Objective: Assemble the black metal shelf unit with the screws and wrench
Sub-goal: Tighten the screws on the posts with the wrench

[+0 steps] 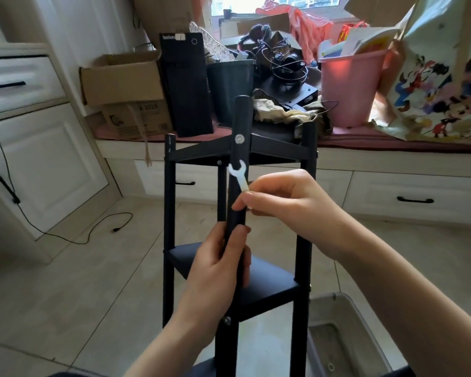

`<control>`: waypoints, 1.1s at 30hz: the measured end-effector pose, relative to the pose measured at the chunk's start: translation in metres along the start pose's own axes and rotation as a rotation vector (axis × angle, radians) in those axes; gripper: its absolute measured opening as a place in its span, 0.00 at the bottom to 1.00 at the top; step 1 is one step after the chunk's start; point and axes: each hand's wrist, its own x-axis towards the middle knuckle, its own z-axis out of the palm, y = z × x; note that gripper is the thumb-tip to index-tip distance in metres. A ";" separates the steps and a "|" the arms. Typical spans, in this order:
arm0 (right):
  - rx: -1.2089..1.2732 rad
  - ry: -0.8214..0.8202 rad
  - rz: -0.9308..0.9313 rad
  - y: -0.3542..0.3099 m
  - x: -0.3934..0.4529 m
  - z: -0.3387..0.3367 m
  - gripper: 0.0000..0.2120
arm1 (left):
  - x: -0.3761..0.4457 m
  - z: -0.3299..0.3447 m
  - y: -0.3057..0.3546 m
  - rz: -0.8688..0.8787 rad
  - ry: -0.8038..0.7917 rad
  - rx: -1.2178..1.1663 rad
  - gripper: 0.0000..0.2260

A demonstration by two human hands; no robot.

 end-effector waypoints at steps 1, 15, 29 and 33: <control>0.028 -0.022 0.046 0.001 0.001 -0.003 0.10 | 0.001 -0.001 0.001 0.001 0.006 -0.011 0.21; 0.134 0.112 0.362 0.025 0.011 -0.006 0.12 | 0.013 -0.010 0.008 0.043 0.115 0.012 0.11; 0.184 0.276 0.305 0.024 0.032 0.017 0.12 | 0.018 -0.028 0.006 0.033 0.063 -0.117 0.16; 0.251 0.295 0.303 0.026 0.037 0.021 0.12 | 0.015 -0.026 0.005 0.031 0.017 -0.101 0.18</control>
